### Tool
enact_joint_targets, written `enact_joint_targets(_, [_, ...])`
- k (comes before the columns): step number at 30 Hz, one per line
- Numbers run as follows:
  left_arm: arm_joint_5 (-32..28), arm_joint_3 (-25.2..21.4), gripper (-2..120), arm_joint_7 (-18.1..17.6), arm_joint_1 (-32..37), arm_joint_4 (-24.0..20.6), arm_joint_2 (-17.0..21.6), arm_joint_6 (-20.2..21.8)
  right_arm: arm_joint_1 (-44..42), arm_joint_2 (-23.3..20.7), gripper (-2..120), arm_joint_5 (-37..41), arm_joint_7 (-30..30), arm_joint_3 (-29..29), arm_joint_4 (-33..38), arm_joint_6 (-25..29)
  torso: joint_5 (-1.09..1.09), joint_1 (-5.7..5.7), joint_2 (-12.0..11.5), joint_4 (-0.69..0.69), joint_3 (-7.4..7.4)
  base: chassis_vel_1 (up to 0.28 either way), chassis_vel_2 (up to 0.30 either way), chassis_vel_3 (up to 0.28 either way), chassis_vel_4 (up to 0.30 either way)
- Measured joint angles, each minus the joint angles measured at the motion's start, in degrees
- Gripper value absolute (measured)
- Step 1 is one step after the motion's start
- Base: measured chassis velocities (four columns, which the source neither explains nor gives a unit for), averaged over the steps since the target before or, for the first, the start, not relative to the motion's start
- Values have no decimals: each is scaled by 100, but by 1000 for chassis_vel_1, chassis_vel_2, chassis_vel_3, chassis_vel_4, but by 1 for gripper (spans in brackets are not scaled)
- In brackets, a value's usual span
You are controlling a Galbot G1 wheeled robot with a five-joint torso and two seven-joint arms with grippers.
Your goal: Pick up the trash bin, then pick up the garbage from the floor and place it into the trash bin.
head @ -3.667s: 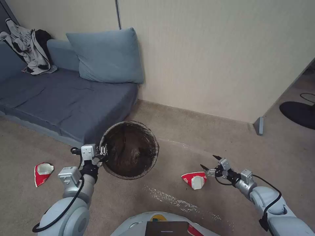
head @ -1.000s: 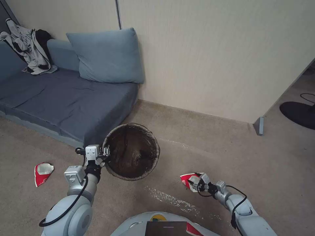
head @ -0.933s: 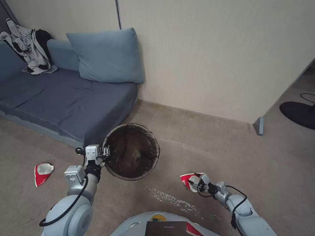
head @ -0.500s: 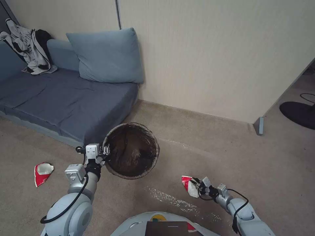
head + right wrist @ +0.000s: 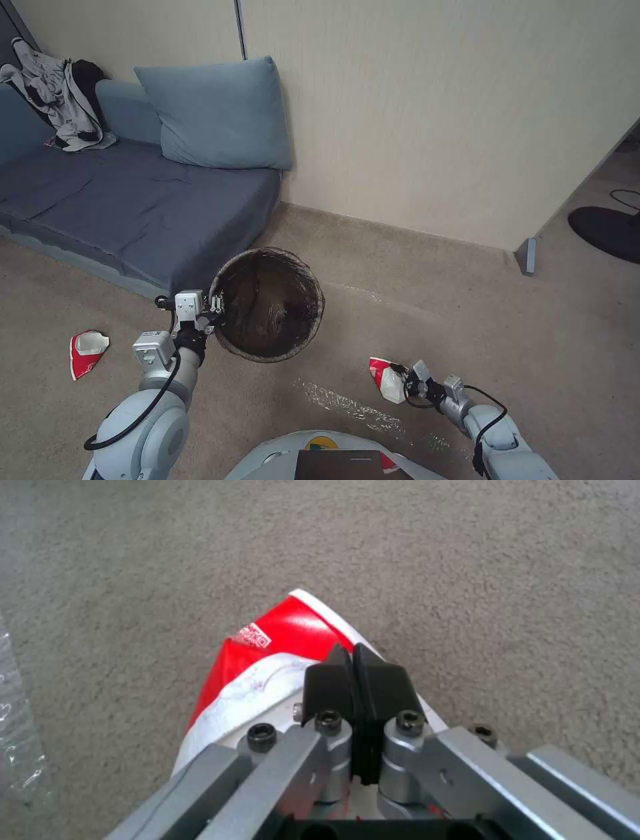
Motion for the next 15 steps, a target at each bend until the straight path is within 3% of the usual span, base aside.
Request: enact_joint_targets(15, [23,0,6,-3,32,-39,-17,0,-286,-63,0,408,-13,269,708,58,0,0,0,0,0,0,0,0,0])
